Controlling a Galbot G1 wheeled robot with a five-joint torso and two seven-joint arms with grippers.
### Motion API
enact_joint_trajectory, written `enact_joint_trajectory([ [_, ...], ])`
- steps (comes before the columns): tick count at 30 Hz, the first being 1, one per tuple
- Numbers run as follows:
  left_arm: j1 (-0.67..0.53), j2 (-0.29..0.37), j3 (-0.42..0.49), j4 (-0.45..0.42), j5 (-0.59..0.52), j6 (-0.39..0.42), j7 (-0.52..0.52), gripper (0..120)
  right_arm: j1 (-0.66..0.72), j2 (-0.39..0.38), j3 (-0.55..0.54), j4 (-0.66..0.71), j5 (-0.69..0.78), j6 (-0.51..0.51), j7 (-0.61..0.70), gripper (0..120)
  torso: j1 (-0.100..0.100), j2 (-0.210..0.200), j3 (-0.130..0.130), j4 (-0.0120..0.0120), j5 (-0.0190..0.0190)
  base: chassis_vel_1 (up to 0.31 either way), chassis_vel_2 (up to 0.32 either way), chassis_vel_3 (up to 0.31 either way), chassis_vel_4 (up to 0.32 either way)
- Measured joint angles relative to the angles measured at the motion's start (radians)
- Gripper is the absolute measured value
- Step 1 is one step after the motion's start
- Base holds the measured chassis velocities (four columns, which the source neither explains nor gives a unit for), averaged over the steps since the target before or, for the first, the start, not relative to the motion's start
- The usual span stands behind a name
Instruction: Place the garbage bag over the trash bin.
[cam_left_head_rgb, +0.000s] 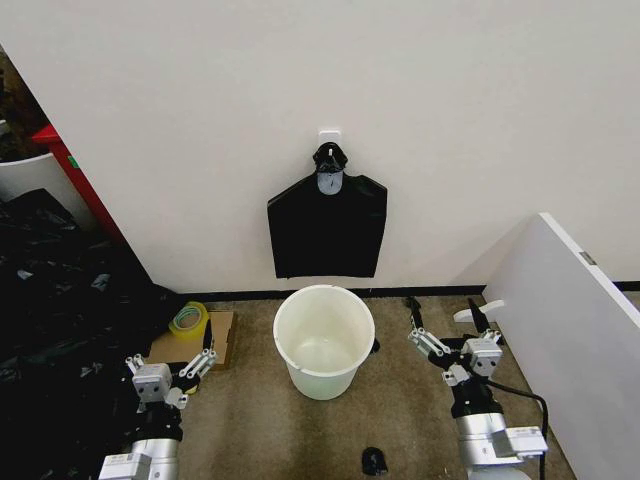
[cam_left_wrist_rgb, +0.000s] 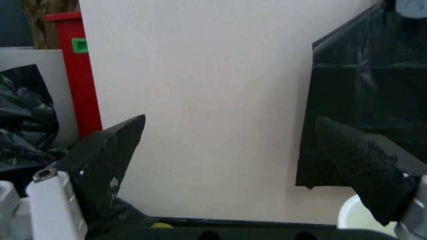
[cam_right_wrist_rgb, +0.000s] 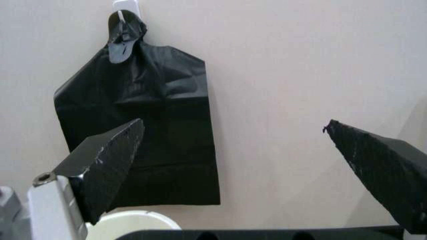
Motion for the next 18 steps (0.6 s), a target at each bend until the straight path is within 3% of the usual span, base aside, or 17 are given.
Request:
enact_joint_trajectory([
  [18, -0.001, -0.001, 0.027, -0.009, 0.004, -0.002, 0.025, 100, -0.059, 0.028, -0.023, -0.030, -0.057, 0.089, -0.029, 100, 0.000, 0.000, 0.000, 0.0001, 0.0001, 0.000, 0.000, 0.000, 0.000],
])
